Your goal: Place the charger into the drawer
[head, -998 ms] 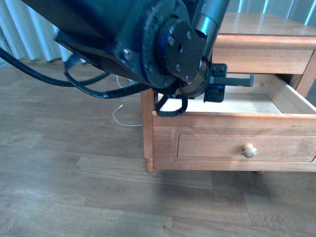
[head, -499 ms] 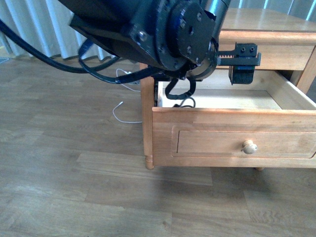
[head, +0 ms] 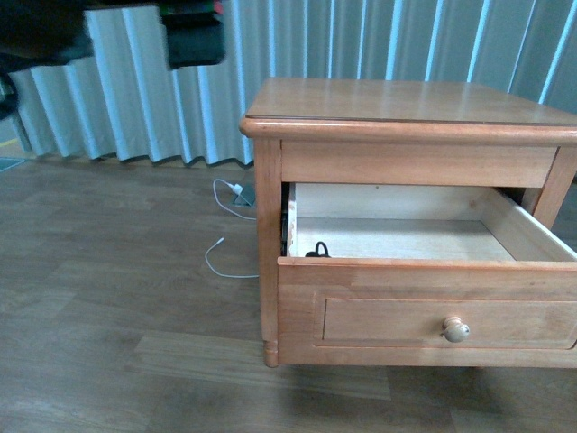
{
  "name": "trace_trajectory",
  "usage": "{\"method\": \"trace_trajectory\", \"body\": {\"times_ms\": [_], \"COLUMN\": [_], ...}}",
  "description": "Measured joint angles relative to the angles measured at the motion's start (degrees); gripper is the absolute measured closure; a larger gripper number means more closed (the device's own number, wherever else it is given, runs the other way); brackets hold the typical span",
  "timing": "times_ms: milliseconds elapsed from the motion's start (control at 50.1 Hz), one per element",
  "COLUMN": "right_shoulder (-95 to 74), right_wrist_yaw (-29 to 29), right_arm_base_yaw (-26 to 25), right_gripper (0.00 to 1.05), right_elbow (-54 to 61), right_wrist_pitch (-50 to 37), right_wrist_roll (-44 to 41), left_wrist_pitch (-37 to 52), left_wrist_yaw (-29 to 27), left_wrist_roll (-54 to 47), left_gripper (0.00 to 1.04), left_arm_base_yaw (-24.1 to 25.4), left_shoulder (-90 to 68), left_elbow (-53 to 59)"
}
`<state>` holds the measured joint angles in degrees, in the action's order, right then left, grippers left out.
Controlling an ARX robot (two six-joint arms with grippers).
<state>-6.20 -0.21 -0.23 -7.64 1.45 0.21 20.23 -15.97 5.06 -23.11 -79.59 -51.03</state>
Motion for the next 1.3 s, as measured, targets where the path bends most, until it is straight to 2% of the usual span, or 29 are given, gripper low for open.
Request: {"method": "trace_trajectory", "body": {"times_ms": [180, 399, 539, 779, 819, 879, 918, 1118, 1198, 1258, 1298], "right_shoulder": [0.0, 0.0, 0.0, 0.0, 0.0, 0.0, 0.0, 0.0, 0.0, 0.0, 0.0], "right_wrist_yaw": [0.0, 0.0, 0.0, 0.0, 0.0, 0.0, 0.0, 0.0, 0.0, 0.0, 0.1], "right_arm_base_yaw": [0.0, 0.0, 0.0, 0.0, 0.0, 0.0, 0.0, 0.0, 0.0, 0.0, 0.0], "right_gripper": [0.08, 0.08, 0.08, 0.08, 0.08, 0.08, 0.08, 0.08, 0.08, 0.08, 0.08], "right_elbow": [0.0, 0.0, 0.0, 0.0, 0.0, 0.0, 0.0, 0.0, 0.0, 0.0, 0.0], "right_wrist_pitch": [0.0, 0.0, 0.0, 0.0, 0.0, 0.0, 0.0, 0.0, 0.0, 0.0, 0.0], "right_wrist_roll": [0.0, 0.0, 0.0, 0.0, 0.0, 0.0, 0.0, 0.0, 0.0, 0.0, 0.0], "left_wrist_pitch": [-5.5, -17.6, -27.7, -28.6, -24.6, -22.9, -22.4, -21.9, -21.8, -21.7, -21.7], "left_wrist_yaw": [-1.9, -3.9, -8.7, -9.1, -4.2, -0.2, 1.7, 7.3, 14.9, 15.0, 15.2], "left_wrist_roll": [-3.7, -2.0, 1.3, 2.5, -0.1, -2.0, -3.0, -4.2, -4.5, -4.5, -4.6], "left_gripper": [0.06, 0.06, 0.06, 0.06, 0.16, 0.27, 0.37, 0.72, 0.88, 0.99, 1.0], "left_arm_base_yaw": [2.7, 4.2, 2.9, 2.5, 4.0, 6.0, 7.9, 13.6, 20.2, 22.4, 22.7], "left_shoulder": [24.5, 45.1, 59.9, 62.6, 64.9, 67.6, 69.0, 71.9, 73.3, 73.8, 74.2], "left_elbow": [17.6, 26.4, 31.1, 32.4, 34.6, 36.8, 38.1, 42.2, 43.5, 44.2, 44.6]}}
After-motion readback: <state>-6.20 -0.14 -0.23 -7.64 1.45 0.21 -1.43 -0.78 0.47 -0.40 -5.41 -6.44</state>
